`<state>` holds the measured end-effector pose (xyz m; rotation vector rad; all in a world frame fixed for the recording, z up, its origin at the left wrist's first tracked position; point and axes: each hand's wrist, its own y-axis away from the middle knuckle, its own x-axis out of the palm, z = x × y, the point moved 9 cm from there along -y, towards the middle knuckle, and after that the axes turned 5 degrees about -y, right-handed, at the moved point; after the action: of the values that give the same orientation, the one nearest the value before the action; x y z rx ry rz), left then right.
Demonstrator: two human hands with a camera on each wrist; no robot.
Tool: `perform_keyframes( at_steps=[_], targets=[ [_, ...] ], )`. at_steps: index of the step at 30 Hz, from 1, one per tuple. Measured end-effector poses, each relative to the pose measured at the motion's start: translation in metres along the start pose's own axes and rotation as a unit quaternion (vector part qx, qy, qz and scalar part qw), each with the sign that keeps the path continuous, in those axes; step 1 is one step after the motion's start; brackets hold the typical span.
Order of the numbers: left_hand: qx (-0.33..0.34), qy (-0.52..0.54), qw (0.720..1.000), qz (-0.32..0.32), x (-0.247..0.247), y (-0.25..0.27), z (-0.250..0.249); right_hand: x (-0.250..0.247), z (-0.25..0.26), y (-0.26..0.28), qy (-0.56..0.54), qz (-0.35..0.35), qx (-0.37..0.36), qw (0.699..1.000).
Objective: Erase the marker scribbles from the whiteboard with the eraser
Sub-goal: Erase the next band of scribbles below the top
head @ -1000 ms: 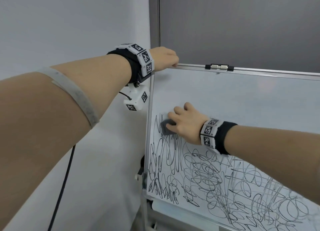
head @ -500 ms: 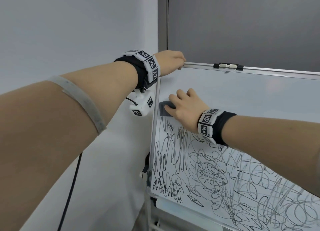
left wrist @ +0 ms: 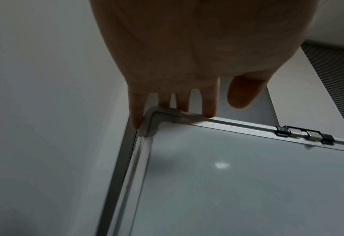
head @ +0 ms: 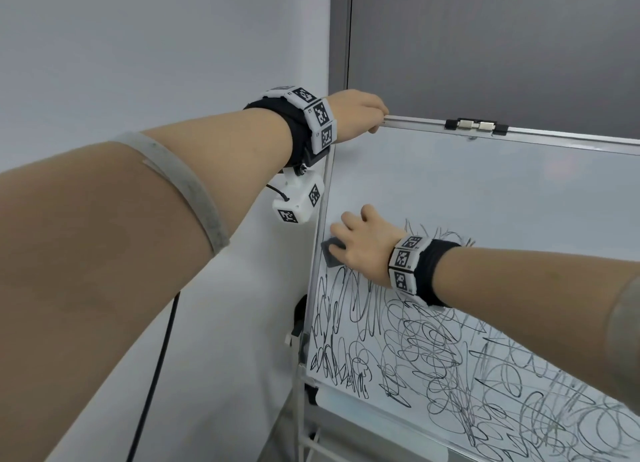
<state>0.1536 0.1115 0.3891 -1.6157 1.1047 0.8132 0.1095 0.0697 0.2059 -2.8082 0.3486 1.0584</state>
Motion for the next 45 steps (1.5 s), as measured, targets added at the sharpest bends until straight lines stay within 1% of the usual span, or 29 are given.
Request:
perform_keyframes(
  at_steps=[2,4,5,7,10,11,13,15,17,18,20,22,23,25,27,30,32,35,37,39,40,41,43,44,45],
  targets=[
    [-0.003,0.004,1.000,0.003,-0.001,0.001,0.004,-0.011,-0.012,-0.005,0.011,-0.018,0.019,1.000],
    [-0.004,0.004,1.000,0.003,-0.001,0.004,0.006,-0.024,-0.030,-0.006,0.017,-0.050,0.051,0.997],
    [-0.003,0.001,1.000,0.001,-0.002,0.004,0.006,-0.028,-0.033,-0.007,0.019,-0.064,0.053,0.996],
    [0.001,-0.001,1.000,-0.011,-0.002,0.001,0.005,-0.023,-0.023,-0.009,0.020,-0.046,0.027,0.998],
    [0.011,-0.010,1.000,-0.022,-0.002,-0.005,0.002,0.001,0.010,-0.008,0.004,0.028,-0.025,0.999],
    [0.014,-0.010,1.000,-0.022,-0.002,-0.006,0.001,0.004,0.016,-0.007,0.003,0.036,-0.029,0.999],
    [0.017,-0.017,0.999,-0.022,-0.003,-0.007,0.005,-0.002,0.010,-0.010,0.003,0.011,-0.027,1.000],
    [0.020,-0.025,0.999,-0.025,-0.006,-0.007,0.007,-0.015,-0.009,-0.013,0.010,-0.023,0.001,1.000],
    [0.021,-0.031,0.999,-0.029,-0.006,-0.008,0.008,-0.022,-0.024,-0.011,0.021,-0.036,0.036,0.998],
    [0.021,-0.035,0.999,-0.030,-0.005,-0.009,0.007,-0.023,-0.026,-0.010,0.024,-0.044,0.043,0.998],
    [0.019,-0.043,0.998,-0.032,-0.004,-0.009,0.002,-0.015,-0.016,-0.006,0.012,-0.040,0.023,0.999],
    [0.017,-0.048,0.998,-0.032,-0.003,-0.010,0.000,-0.002,-0.003,-0.002,-0.011,-0.020,-0.001,1.000],
    [0.015,-0.048,0.998,-0.031,-0.002,-0.009,0.000,-0.001,-0.003,0.001,-0.017,-0.019,0.001,1.000],
    [0.004,-0.051,0.998,-0.034,0.000,-0.007,0.005,-0.007,-0.013,0.005,-0.019,-0.053,0.019,0.998],
    [-0.005,-0.064,0.997,-0.051,0.000,-0.006,0.009,-0.013,-0.032,0.014,-0.017,-0.089,0.054,0.994],
    [-0.025,-0.103,0.992,-0.065,-0.004,-0.008,0.004,-0.013,-0.056,0.032,-0.023,-0.120,0.094,0.988],
    [-0.018,-0.118,0.991,-0.058,-0.004,-0.014,-0.010,-0.004,-0.059,0.046,-0.027,-0.127,0.096,0.987],
    [-0.008,-0.122,0.992,-0.041,0.000,-0.023,-0.033,0.006,-0.049,0.058,-0.057,-0.113,0.079,0.989],
    [0.013,-0.102,0.994,-0.020,0.010,-0.027,-0.055,0.003,-0.058,0.065,-0.070,-0.129,0.114,0.983],
    [0.059,-0.081,0.995,0.016,0.029,-0.033,-0.077,0.002,-0.072,0.071,-0.088,-0.141,0.164,0.972],
    [0.082,-0.089,0.992,0.024,0.036,-0.036,-0.086,0.004,-0.072,0.074,-0.095,-0.134,0.168,0.972],
    [0.085,-0.095,0.992,0.028,0.041,-0.037,-0.092,0.010,-0.065,0.076,-0.093,-0.115,0.149,0.978],
    [0.074,-0.105,0.992,0.017,0.044,-0.040,-0.094,0.030,-0.039,0.083,-0.091,-0.040,0.075,0.992],
    [0.070,-0.121,0.990,0.009,0.045,-0.042,-0.093,0.037,-0.032,0.089,-0.091,-0.015,0.058,0.994],
    [0.070,-0.139,0.988,0.000,0.044,-0.044,-0.092,0.038,-0.034,0.094,-0.088,-0.018,0.064,0.994]
  ],
)
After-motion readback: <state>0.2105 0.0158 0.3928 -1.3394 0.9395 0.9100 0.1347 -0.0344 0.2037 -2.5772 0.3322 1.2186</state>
